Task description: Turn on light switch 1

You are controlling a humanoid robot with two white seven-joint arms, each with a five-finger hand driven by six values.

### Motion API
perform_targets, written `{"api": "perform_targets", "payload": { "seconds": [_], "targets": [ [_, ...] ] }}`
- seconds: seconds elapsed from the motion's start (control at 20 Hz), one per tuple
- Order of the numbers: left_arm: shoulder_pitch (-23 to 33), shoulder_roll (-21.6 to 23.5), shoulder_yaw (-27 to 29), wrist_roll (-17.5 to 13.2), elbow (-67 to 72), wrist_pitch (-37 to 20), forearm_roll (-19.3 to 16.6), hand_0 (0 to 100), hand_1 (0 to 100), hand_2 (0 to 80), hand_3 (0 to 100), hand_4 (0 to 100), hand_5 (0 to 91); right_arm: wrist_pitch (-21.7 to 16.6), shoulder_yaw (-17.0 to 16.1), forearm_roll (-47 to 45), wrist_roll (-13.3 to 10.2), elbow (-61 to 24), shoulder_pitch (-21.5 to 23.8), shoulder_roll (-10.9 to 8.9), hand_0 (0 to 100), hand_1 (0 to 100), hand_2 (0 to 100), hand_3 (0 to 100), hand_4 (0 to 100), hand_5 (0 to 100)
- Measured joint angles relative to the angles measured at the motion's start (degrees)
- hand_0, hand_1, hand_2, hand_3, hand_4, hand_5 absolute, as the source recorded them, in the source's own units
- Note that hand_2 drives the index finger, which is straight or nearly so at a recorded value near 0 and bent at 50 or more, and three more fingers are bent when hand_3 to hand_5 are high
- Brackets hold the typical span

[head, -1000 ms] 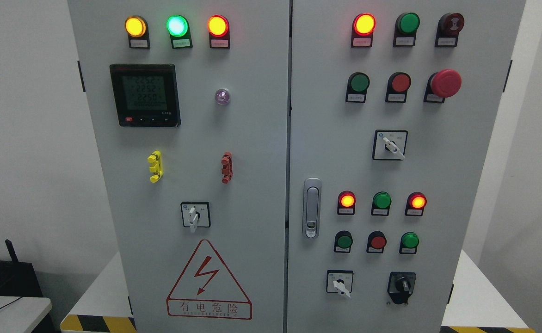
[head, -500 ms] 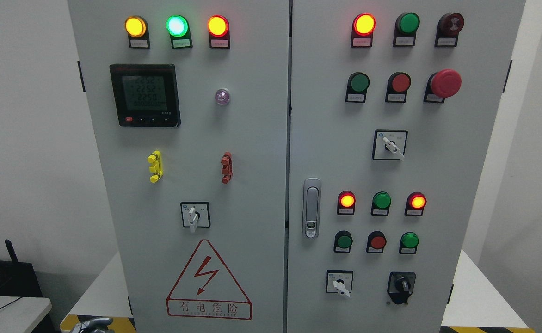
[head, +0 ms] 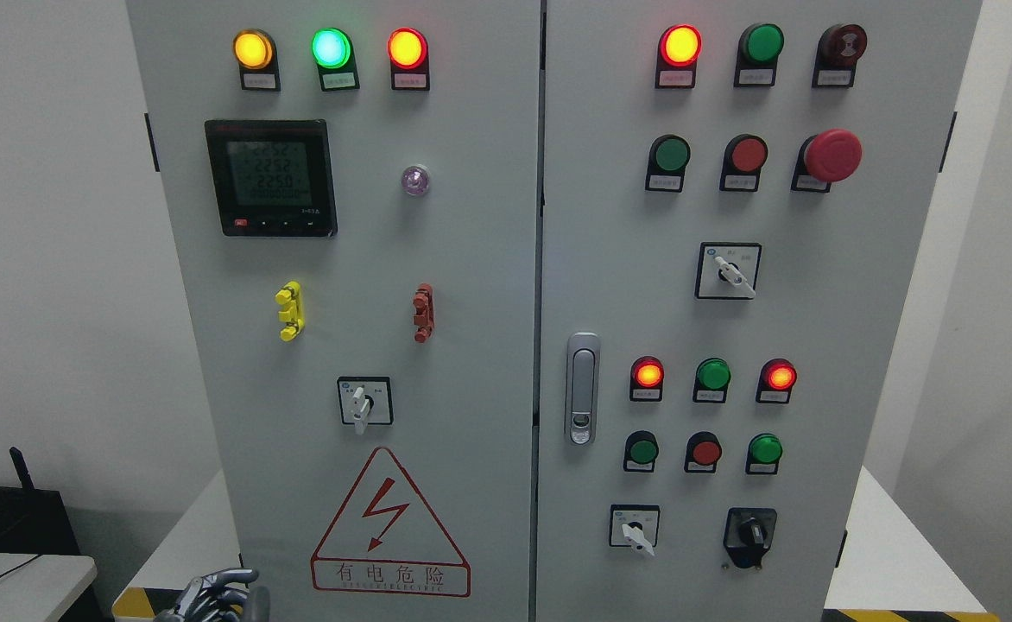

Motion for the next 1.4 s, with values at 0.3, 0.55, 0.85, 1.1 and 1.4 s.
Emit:
{"api": "perform_targets", "payload": {
  "seconds": [0.3, 0.55, 0.85, 1.1, 1.4],
  "targets": [
    [-2.0, -1.7, -3.3, 3.2, -0.4, 2.4, -4.3, 21, 51, 42.1, 69, 81, 75.7, 0.0, 0.0, 0.0, 0.0, 0.0, 0.0, 0.0, 12, 39, 0, 0, 0, 0],
    [-4.4, -4.0, -5.1, 4.1, -0.6, 7.2, -5.8, 21, 50, 45.2, 71, 83, 77.3, 0.0, 0.0, 0.0, 0.0, 0.0, 0.0, 0.0, 12, 39, 0, 0, 0, 0],
    [-7.9, -7.1, -6.8, 4.3, -0.8, 14.0, -6.5, 20, 48, 51.3, 74, 86, 80.3, 0.0, 0.0, 0.0, 0.0, 0.0, 0.0, 0.0, 12, 39, 0, 0, 0, 0],
    [-10.4, -8.9, -7.5, 4.3, -0.9, 17.5, -8.0, 20, 50, 49.9, 74, 85, 80.4, 0.0, 0.0, 0.0, 0.0, 0.0, 0.0, 0.0, 12, 39, 0, 0, 0, 0],
    [-12.2, -10.4, -7.6, 5.4, -0.9, 18.9, -9.4, 20, 50, 49.1, 73, 84, 79.6, 0.0, 0.0, 0.0, 0.0, 0.0, 0.0, 0.0, 12, 39, 0, 0, 0, 0]
  ]
}}
